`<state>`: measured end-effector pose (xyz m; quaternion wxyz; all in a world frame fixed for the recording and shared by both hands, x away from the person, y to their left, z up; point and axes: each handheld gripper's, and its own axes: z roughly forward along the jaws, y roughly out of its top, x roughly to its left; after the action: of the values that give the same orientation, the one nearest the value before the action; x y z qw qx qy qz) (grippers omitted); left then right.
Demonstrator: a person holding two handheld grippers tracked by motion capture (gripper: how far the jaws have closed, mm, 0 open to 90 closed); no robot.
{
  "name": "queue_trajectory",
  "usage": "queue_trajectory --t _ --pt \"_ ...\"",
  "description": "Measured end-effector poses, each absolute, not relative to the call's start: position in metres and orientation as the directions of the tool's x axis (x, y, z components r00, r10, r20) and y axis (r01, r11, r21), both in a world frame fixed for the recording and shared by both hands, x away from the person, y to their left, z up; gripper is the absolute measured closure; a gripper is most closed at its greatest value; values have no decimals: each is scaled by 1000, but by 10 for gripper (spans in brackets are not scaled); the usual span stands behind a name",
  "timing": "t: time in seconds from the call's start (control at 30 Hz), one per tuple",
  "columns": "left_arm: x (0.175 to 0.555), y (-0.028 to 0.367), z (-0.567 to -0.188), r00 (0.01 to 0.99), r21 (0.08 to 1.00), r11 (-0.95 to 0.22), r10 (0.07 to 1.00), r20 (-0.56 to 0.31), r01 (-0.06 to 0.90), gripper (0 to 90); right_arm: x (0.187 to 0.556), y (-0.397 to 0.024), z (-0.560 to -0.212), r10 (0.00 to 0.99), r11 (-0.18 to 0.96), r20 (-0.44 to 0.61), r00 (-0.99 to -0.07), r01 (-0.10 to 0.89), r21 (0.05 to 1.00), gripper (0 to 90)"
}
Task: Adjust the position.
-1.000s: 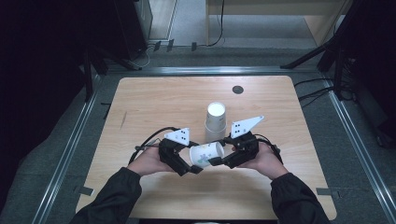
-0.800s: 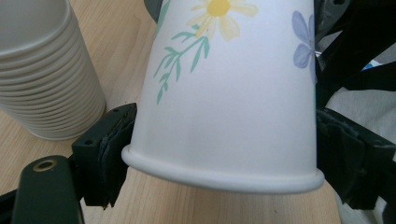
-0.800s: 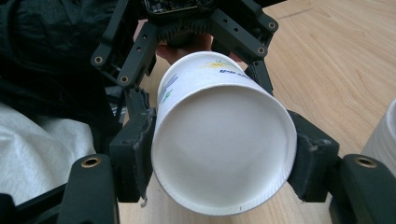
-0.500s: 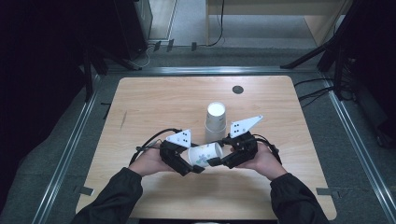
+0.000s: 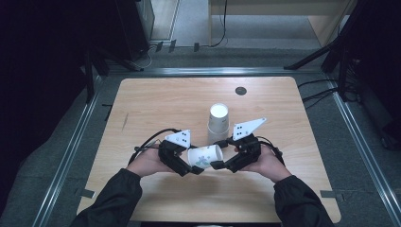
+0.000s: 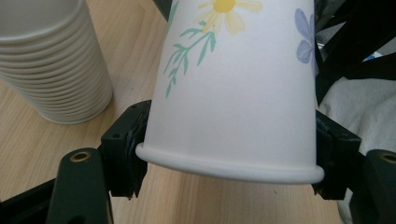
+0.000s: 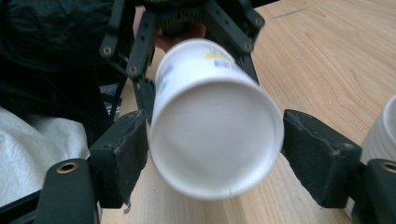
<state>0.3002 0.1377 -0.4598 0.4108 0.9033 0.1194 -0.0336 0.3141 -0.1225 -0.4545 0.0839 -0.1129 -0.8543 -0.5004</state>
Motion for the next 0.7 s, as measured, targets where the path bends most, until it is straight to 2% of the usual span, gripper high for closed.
queue_trajectory --t 0.2,0.4,0.7 --pt "302 146 -453 967 722 -646 202 -152 248 271 315 -125 -457 123 504 238 -964 267 822 235" --pt "305 150 -446 955 684 -667 229 -189 295 270 314 -123 -459 135 532 222 -966 260 806 236" --pt "303 149 -436 965 625 -736 226 -136 261 269 315 -122 -463 142 554 207 -968 251 793 241"
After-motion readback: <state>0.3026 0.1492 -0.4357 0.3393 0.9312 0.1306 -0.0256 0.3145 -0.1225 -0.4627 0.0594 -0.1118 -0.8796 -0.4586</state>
